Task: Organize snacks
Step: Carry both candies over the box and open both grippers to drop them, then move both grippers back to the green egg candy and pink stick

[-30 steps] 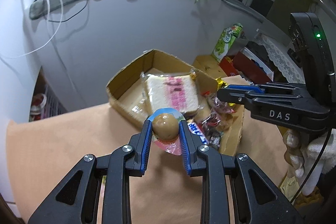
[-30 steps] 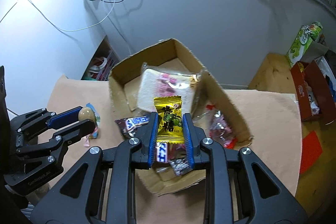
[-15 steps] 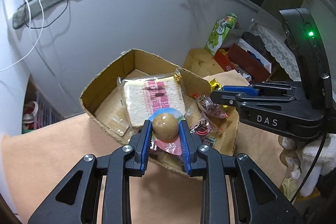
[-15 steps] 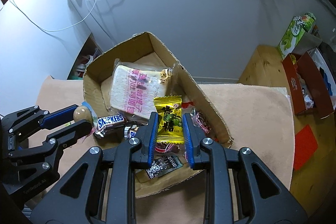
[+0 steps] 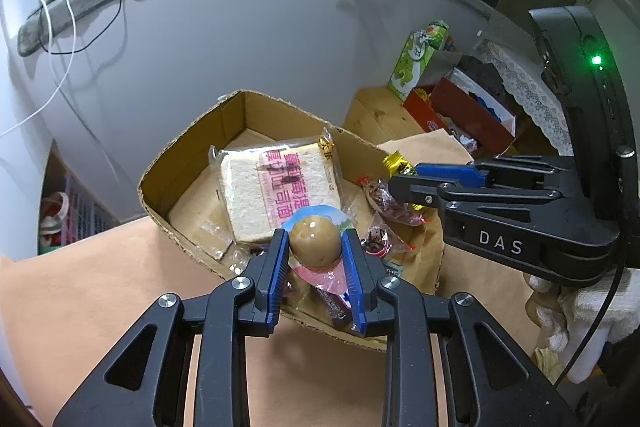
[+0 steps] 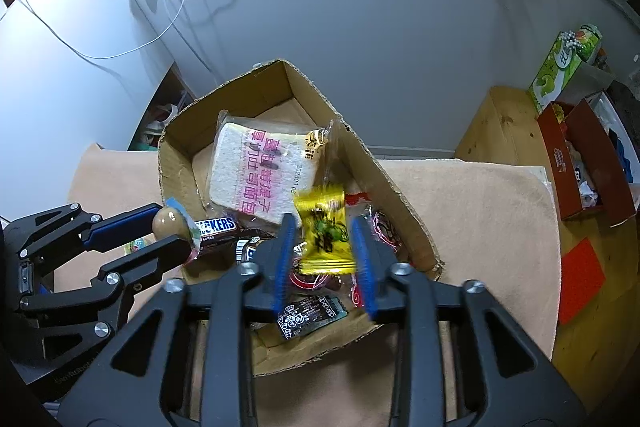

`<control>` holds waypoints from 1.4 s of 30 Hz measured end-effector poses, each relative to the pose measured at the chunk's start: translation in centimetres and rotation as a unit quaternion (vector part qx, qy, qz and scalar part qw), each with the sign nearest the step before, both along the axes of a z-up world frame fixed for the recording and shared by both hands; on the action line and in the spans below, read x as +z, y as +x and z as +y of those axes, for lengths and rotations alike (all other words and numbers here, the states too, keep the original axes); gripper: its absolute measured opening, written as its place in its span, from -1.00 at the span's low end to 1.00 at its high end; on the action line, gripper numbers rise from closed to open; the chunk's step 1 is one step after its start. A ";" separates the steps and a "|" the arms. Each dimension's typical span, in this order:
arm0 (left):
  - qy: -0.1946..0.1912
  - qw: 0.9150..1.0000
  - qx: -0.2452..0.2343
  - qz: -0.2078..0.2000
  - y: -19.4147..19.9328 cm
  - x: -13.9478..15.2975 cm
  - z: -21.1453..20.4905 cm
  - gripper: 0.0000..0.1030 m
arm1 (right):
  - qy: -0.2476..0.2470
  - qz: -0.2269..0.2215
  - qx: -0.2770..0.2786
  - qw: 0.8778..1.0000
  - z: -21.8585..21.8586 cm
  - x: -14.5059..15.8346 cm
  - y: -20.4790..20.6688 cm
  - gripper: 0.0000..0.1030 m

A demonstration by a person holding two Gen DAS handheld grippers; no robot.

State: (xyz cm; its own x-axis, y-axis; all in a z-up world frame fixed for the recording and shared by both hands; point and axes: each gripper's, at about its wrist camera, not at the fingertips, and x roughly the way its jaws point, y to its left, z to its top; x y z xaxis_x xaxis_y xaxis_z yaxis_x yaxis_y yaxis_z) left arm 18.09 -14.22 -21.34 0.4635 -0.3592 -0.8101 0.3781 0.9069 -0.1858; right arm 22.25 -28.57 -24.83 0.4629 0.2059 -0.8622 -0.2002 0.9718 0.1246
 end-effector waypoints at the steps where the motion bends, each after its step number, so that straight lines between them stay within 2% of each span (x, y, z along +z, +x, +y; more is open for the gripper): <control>1: 0.002 1.000 0.003 0.001 0.0 0.0 0.0 -0.45 | 0.000 -0.002 -0.002 1.000 -0.1 0.1 0.0 -0.04; 14: -0.016 1.000 0.016 -0.006 -0.6 0.8 1.7 -0.44 | 0.008 -0.011 -0.001 1.000 0.1 1.3 -1.1 0.02; 20: -0.024 0.999 0.038 -0.007 -1.2 1.3 4.8 -0.44 | 0.024 -0.022 0.011 0.999 1.1 2.5 -2.4 0.06; 25: -0.029 0.997 0.070 -0.005 -1.8 1.3 8.9 -0.44 | 0.041 -0.028 0.029 0.998 2.6 3.2 -3.9 0.07; 34: -0.013 0.992 0.128 0.016 -2.9 -0.7 15.8 -0.44 | 0.067 -0.010 0.094 0.993 7.6 2.6 -7.3 0.07; 38: -0.009 0.989 0.143 0.028 -4.1 -1.9 17.4 -0.44 | 0.063 0.003 0.126 0.990 10.6 1.6 -8.0 0.08; 42: -0.017 0.986 0.159 0.045 -5.8 -3.8 18.0 -0.34 | 0.066 0.020 0.157 0.985 13.2 0.5 -7.8 0.08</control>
State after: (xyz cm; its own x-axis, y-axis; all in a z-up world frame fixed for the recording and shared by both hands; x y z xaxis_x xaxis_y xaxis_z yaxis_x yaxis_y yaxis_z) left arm 12.25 3.80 -25.15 0.4831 -0.2350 -0.8434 0.0568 0.9697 -0.2377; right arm 14.45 -15.34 -24.34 0.3253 0.4454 -0.8342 -0.4815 0.8372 0.2593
